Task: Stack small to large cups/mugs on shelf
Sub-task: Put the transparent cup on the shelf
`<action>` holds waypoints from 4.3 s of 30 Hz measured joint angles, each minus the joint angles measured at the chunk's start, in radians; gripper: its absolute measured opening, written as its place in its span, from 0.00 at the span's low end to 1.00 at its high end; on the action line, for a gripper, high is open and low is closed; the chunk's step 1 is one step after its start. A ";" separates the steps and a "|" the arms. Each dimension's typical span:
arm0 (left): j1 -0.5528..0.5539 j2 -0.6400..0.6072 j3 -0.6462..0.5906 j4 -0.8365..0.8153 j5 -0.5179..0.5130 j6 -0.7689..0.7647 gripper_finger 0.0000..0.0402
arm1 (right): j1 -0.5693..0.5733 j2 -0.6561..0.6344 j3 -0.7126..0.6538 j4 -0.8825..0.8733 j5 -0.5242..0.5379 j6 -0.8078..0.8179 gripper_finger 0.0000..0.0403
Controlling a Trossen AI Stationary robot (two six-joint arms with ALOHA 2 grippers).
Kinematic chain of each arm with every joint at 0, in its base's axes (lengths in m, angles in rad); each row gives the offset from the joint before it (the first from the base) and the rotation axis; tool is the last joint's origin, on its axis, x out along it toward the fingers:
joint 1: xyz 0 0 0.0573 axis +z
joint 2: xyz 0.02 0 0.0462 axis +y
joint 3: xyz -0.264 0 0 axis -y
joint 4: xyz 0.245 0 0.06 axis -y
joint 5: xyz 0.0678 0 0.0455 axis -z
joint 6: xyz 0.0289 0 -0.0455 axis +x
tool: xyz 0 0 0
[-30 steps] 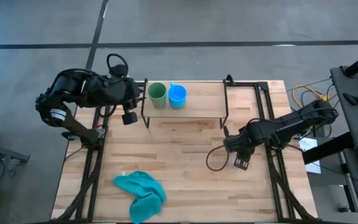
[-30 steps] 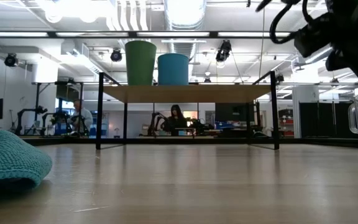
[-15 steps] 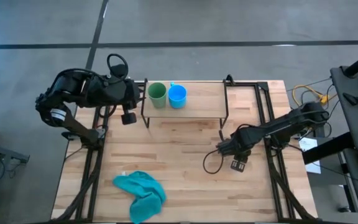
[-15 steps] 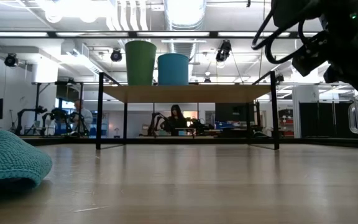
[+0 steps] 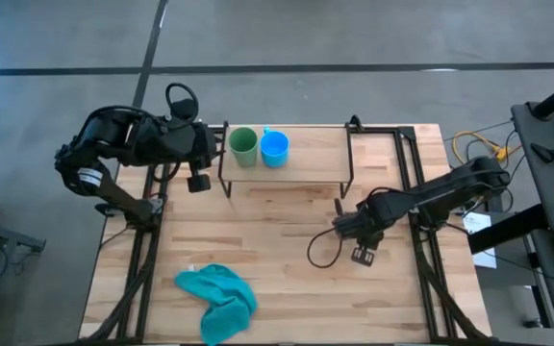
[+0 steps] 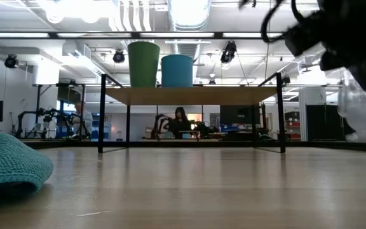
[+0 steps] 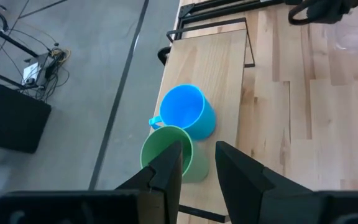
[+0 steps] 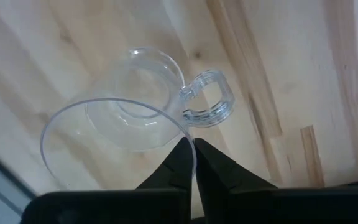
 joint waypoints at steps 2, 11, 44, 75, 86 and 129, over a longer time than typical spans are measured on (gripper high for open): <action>0.000 0.000 0.000 0.000 0.000 0.000 0.21 | 0.000 0.000 0.055 -0.042 0.000 -0.002 0.02; 0.000 0.000 0.000 0.020 0.000 -0.005 0.21 | -0.022 -0.001 0.406 -0.239 0.197 -0.016 0.02; 0.000 0.021 -0.001 0.022 0.001 -0.006 0.21 | -0.511 0.335 1.000 -0.381 0.415 -0.603 0.02; 0.000 0.035 -0.018 -0.012 0.006 0.000 0.21 | -0.614 0.384 1.059 -0.380 0.337 -0.674 0.02; 0.000 0.039 -0.018 -0.011 0.030 -0.006 0.21 | -0.631 0.383 1.052 -0.380 0.333 -0.733 0.02; 0.000 0.071 -0.018 -0.003 0.059 -0.007 0.21 | -0.688 0.383 0.984 -0.339 0.290 -0.811 0.02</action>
